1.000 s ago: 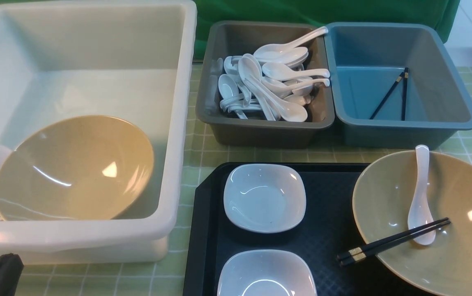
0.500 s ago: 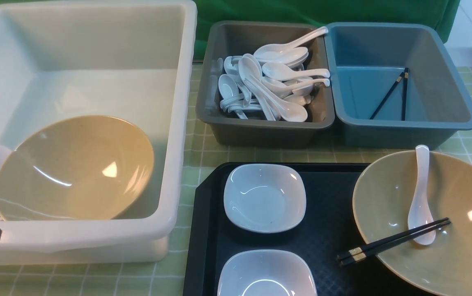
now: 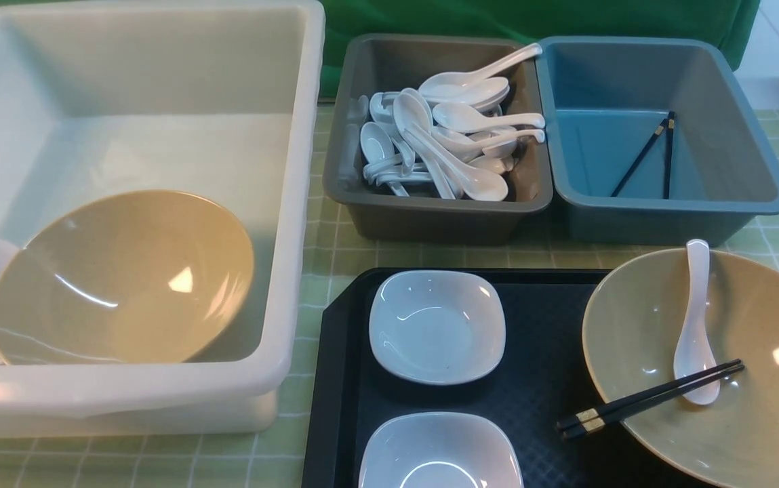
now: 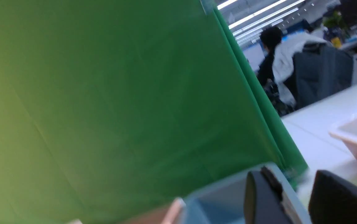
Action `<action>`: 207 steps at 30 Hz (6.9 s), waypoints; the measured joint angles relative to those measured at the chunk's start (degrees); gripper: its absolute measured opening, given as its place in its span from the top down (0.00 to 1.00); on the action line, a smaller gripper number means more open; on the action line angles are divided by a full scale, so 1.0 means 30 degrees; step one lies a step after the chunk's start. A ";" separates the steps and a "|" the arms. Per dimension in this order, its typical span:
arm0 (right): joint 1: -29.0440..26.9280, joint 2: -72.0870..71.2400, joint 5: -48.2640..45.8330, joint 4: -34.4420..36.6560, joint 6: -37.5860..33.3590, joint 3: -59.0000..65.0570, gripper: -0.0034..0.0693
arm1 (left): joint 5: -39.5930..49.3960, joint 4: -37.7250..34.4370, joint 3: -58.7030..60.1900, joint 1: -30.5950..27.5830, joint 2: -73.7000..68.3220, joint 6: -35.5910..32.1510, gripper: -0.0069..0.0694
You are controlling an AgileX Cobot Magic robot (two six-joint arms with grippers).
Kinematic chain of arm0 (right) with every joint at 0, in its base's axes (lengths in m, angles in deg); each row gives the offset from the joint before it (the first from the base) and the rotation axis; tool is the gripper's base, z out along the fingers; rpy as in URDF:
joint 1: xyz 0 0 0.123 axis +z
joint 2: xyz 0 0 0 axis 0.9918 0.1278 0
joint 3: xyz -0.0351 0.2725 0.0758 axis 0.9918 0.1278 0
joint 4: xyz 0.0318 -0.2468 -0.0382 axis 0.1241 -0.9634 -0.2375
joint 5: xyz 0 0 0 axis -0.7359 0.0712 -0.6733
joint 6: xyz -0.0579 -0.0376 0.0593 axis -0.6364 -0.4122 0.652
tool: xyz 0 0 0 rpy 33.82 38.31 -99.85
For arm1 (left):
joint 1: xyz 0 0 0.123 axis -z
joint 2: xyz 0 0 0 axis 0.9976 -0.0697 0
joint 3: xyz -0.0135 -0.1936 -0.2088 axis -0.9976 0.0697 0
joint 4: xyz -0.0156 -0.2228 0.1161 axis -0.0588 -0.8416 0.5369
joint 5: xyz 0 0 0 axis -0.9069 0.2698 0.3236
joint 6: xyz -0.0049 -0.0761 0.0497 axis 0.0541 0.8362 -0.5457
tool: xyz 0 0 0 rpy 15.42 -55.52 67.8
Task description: On green table put chopsticks spoon bowls plates into blue grey white boxes.
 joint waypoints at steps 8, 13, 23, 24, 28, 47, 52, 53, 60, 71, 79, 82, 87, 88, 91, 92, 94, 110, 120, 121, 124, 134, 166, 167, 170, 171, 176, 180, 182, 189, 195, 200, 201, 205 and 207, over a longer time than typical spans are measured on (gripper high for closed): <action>0.0000 0.6382 -0.5283 0.0000 -0.1681 -0.9679 0.63 | 0.7425 -0.0027 -0.9093 0.0000 -0.6125 -0.0136 0.91; 0.0000 1.0813 -1.1808 0.0000 -0.4925 -1.3573 0.63 | 1.3747 0.0037 -1.2229 0.0000 -1.0386 -0.1010 0.91; 0.0000 1.7115 -1.9652 0.4515 -1.4605 -1.4029 0.63 | 1.6324 -0.0837 -1.1680 0.1007 -1.3209 -0.1512 0.91; 0.0000 1.7623 -2.0145 0.5262 -1.6871 -1.4029 0.63 | 1.6324 -0.1130 -1.1548 0.1350 -1.3190 -0.1531 0.91; 0.0693 1.9784 -2.1685 0.8563 -2.6100 -1.4029 0.63 | 1.6800 -0.2624 -1.1334 0.3124 -1.3398 -0.2200 0.91; 0.5914 2.5377 -2.1244 0.8513 -3.9637 -1.4380 0.50 | 2.0631 -0.8016 -1.1334 0.6408 -1.7642 -0.8210 0.91; 0.6201 2.6224 -2.1055 0.8255 -4.0691 -1.4402 0.49 | 2.0489 -0.8055 -1.1334 0.6408 -1.7642 -0.8506 0.91; 0.6286 2.6398 -2.1004 0.8209 -4.0753 -1.4402 0.49 | 2.0468 -0.8062 -1.1334 0.6408 -1.7642 -0.8524 0.91; 0.6904 2.7582 -2.0756 0.8128 -4.0918 -1.4402 0.49 | 2.0428 -0.8103 -1.1334 0.6408 -1.7642 -0.8548 0.91; 0.6924 2.7980 -2.0408 0.8086 -4.0918 -1.4419 0.62 | 2.0420 -0.8103 -1.1334 0.6408 -1.7642 -0.8569 0.91; 0.6924 2.7995 -2.0408 0.8086 -4.0918 -1.4498 0.77 | 2.0420 -0.8103 -1.1334 0.6408 -1.7642 -0.8569 0.91; 0.6924 2.7995 -2.0408 0.8086 -4.0918 -1.4513 0.77 | 2.0420 -0.8103 -1.1334 0.6408 -1.7642 -0.8569 0.91; 0.6924 2.7995 -2.0642 0.8086 -4.0918 -1.4535 0.77 | 2.0420 -0.8103 -1.1334 0.6408 -1.7642 -0.8569 0.91; 0.6924 2.7995 -2.0720 0.8086 -4.0897 -1.4532 0.77 | 2.0420 -0.8103 -1.1334 0.6408 -1.7642 -0.8569 0.91; 0.6924 2.7995 -2.0890 0.8086 -4.0605 -1.4571 0.77 | 2.0420 -0.8103 -1.1334 0.6408 -1.7642 -0.8576 0.91; 0.6924 2.7995 -2.1063 0.8086 -4.0366 -1.4685 0.77 | 2.0420 -0.8103 -1.1334 0.6408 -1.7642 -0.8576 0.91; 0.6924 2.7995 -2.1542 0.8081 -3.9898 -1.5000 0.77 | 2.0405 -0.8103 -1.1334 0.6408 -1.7642 -0.8591 0.91; 0.6924 2.7995 -2.3996 0.7990 -3.5875 -1.9245 0.77 | 1.9969 -0.8103 -1.1334 0.6408 -1.7642 -0.8591 0.91; 0.6859 2.8043 -2.0816 0.8063 -3.0158 -2.1640 0.77 | 1.9969 -0.8103 -1.1334 0.6408 -1.7658 -0.8591 0.91; 0.6801 2.8064 -2.0537 0.8158 -2.9732 -2.1765 0.77 | 1.9969 -0.8103 -1.1334 0.6408 -1.7658 -0.8591 0.91; 0.6357 2.8266 -1.9773 0.8922 -2.8922 -2.2393 0.77 | 1.9960 -0.8103 -1.1334 0.6408 -1.7681 -0.8591 0.91; 0.3860 3.0965 -1.8451 1.1860 -2.6734 -2.6887 0.77 | 2.0215 -0.8103 -1.1334 0.6408 -1.7763 -0.8591 0.91; 0.0923 3.9855 -1.3001 1.4865 -2.0034 -3.0378 0.52 | 2.0847 -0.8110 -1.1334 0.6408 -1.7769 -0.8289 0.91; 0.0718 3.9479 -1.3572 1.4865 -2.0034 -3.0378 0.50 | 2.0847 -0.8110 -1.1334 0.6408 -1.7769 -0.8265 0.91; 0.0013 3.8264 -1.5703 1.4846 -2.0306 -3.0378 0.48 | 2.0847 -0.8126 -1.1334 0.6408 -1.7769 -0.8221 0.91; -0.0206 3.7850 -1.6459 1.4822 -2.0561 -3.0378 0.48 | 2.0847 -0.8146 -1.1334 0.6408 -1.7769 -0.8221 0.91; -0.0944 3.5135 -2.2033 1.4329 -2.2223 -3.0378 0.47 | 2.0851 -0.8159 -1.1334 0.6408 -1.7769 -0.8200 0.91; -0.0323 3.2764 -2.3917 1.3765 -2.2623 -2.9251 0.47 | 2.1020 -0.8128 -1.1539 0.6408 -1.7769 -0.8599 0.91; 0.0480 3.0614 -2.3632 1.3455 -2.2664 -2.7102 0.47 | 2.1777 -0.7748 -1.2461 0.6408 -1.7769 -0.9280 0.91; 0.1504 2.5199 -2.0172 1.2149 -2.2383 -1.8924 0.47 | 2.4344 -0.5033 -1.6641 0.6408 -1.7769 -1.0484 0.91; 0.1504 2.4883 -1.7850 1.1575 -2.2185 -1.4622 0.47 | 2.5827 -0.3237 -1.8405 0.6408 -1.7108 -1.0574 0.91; 0.1504 2.6384 -1.6973 1.1560 -2.2768 -1.4081 0.47 | 2.5827 -0.3105 -1.8442 0.6408 -1.6222 -1.0971 0.91; 0.1504 2.6662 -1.6661 1.1560 -2.2844 -1.4058 0.47 | 2.5827 -0.3086 -1.8442 0.6408 -1.6109 -1.0992 0.91; 0.1504 2.7857 -1.5304 1.1560 -2.2909 -1.4039 0.47 | 2.5851 -0.2977 -1.8406 0.6408 -1.5715 -1.1054 0.91; 0.1504 2.8560 -1.4614 1.1560 -2.2909 -1.4039 0.47 | 2.6224 -0.2977 -1.8406 0.6408 -1.5618 -1.1093 0.91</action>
